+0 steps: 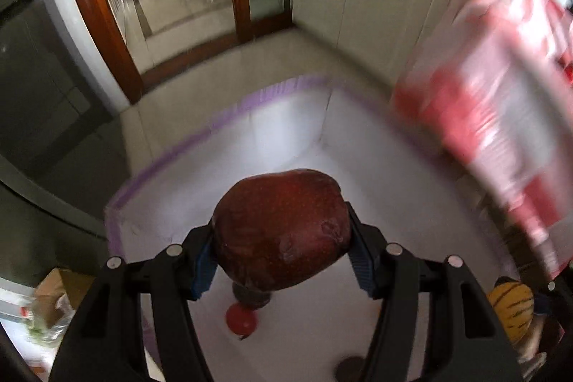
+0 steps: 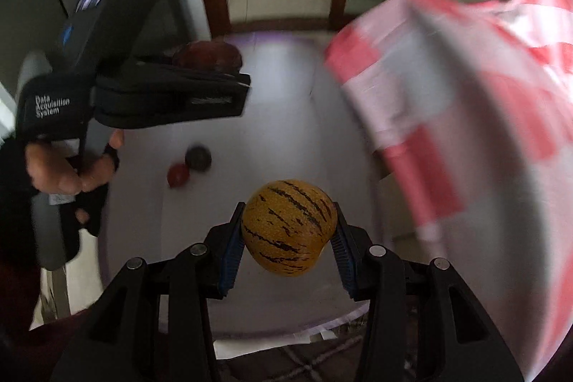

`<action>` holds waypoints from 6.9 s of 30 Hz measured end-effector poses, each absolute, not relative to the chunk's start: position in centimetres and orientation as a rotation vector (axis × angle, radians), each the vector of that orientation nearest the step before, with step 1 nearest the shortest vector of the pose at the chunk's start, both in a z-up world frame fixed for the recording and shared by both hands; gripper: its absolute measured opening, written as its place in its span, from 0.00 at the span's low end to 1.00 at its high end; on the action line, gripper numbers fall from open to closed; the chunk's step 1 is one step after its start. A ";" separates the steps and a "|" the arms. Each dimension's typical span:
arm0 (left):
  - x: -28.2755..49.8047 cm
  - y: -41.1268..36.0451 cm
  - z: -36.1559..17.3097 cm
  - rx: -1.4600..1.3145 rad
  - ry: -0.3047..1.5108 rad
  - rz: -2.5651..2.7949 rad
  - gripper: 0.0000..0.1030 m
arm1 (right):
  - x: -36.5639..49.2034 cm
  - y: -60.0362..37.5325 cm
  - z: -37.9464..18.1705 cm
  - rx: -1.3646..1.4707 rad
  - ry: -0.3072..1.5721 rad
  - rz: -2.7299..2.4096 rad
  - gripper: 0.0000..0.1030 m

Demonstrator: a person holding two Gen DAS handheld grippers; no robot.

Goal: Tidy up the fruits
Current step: 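Carry the striped fruit and red apple in both tools over the white box, then open both tools to drop the striped fruit and apple into the box, then move both open tools back to the fruits on the table, then grasp the orange with the right tool while the left tool grasps the yellow fruit, then carry the orange and yellow fruit in both tools over the white box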

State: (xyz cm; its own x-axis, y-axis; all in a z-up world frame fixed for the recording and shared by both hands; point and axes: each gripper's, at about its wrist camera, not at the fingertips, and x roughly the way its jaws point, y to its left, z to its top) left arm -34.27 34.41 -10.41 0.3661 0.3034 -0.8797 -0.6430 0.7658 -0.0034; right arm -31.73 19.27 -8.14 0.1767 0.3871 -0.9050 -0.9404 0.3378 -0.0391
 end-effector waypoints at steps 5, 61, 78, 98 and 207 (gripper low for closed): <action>-32.8 35.9 -14.6 -0.349 1.174 0.655 0.60 | -31.9 23.4 -12.7 -0.849 1.046 1.029 0.44; -9.2 4.2 4.7 0.037 0.673 0.240 0.98 | -12.7 -14.8 8.7 0.126 0.536 0.342 0.84; 3.6 -2.4 1.9 -0.238 0.816 -0.061 0.98 | -1.9 -26.5 5.2 0.326 0.707 0.004 0.84; 2.8 -1.0 1.9 -0.356 0.768 -0.148 0.98 | 11.0 -30.0 1.9 0.291 0.772 -0.194 0.84; -9.9 5.2 2.1 -0.158 0.772 0.099 0.43 | 0.1 -23.5 2.2 0.526 0.782 0.155 0.38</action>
State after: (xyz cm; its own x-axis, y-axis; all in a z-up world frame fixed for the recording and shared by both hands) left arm -9.93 5.19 2.14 0.7124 0.0309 -0.7011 -0.1468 0.9835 -0.1058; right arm 0.14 -23.54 2.18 0.7059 0.3226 -0.6307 0.0582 0.8609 0.5055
